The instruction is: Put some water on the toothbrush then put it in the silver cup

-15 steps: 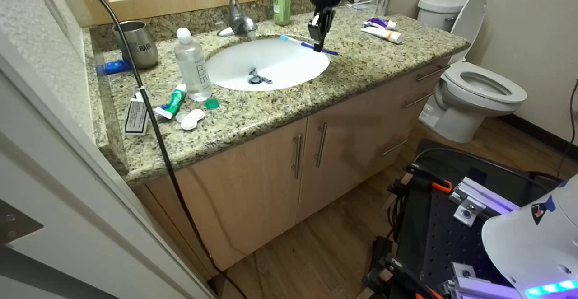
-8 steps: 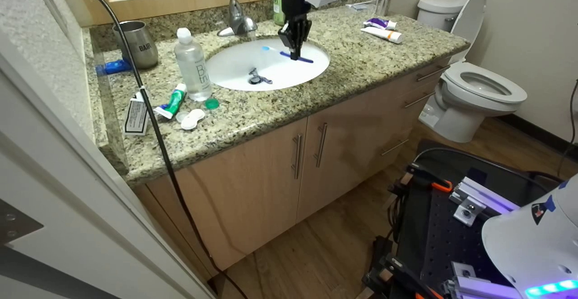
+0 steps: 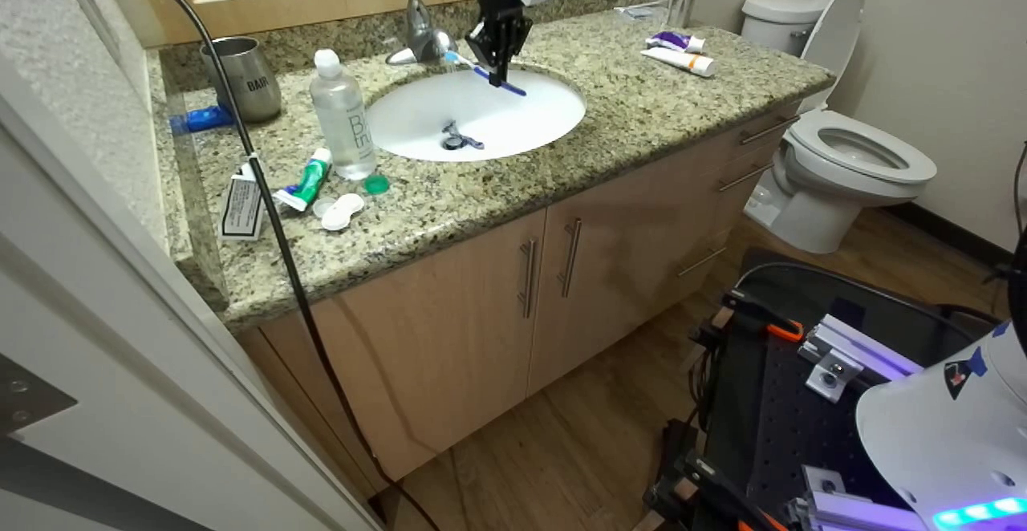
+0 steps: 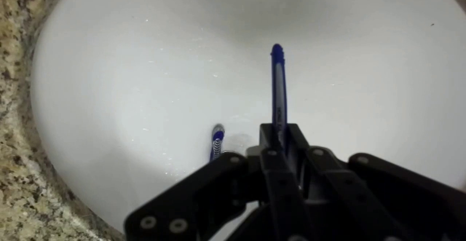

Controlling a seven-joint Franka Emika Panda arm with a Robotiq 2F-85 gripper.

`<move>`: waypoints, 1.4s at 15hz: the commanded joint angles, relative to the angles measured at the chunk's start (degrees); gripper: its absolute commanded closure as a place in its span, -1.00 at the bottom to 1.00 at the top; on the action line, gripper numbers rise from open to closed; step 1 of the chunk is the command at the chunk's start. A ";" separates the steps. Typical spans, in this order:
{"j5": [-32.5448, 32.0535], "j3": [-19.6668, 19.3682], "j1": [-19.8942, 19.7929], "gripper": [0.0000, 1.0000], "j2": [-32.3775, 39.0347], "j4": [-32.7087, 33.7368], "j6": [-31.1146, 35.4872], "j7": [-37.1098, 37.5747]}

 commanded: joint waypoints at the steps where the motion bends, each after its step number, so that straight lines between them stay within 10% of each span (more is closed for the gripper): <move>1: -0.29 -0.39 0.02 0.95 1.13 1.62 -2.40 1.19; 21: -0.09 -0.58 -0.05 0.95 5.27 4.87 -0.80 3.69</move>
